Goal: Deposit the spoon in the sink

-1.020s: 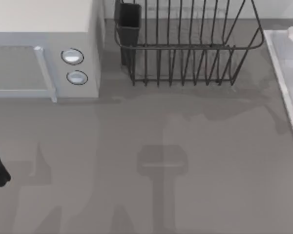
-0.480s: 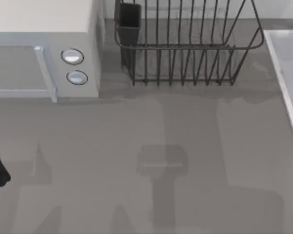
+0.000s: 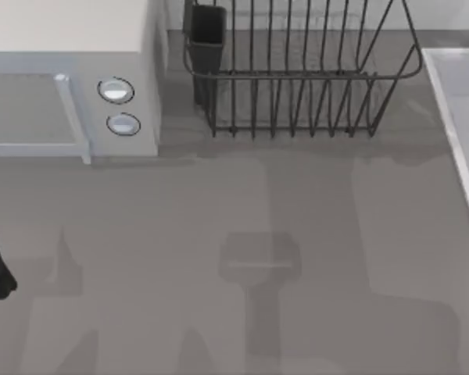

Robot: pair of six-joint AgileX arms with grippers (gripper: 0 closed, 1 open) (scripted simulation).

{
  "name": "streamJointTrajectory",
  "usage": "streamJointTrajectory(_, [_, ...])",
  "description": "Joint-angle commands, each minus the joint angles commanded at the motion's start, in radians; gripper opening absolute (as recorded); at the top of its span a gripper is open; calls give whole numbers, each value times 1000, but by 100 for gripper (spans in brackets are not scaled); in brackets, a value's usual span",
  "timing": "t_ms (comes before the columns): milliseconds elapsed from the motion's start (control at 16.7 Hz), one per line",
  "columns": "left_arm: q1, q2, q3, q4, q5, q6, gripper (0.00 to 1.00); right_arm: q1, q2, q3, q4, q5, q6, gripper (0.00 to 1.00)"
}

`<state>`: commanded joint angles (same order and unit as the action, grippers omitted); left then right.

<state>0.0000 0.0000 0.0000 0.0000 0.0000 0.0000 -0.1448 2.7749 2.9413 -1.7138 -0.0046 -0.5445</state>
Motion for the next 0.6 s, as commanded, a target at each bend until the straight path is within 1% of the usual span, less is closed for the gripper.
streamJointTrajectory(420, [0,0,0,0,0,0,100,-5,219,343,-113,4,0,0])
streamJointTrajectory(600, [0,0,0,0,0,0,100,-6,271,413,-138,4,-1,0])
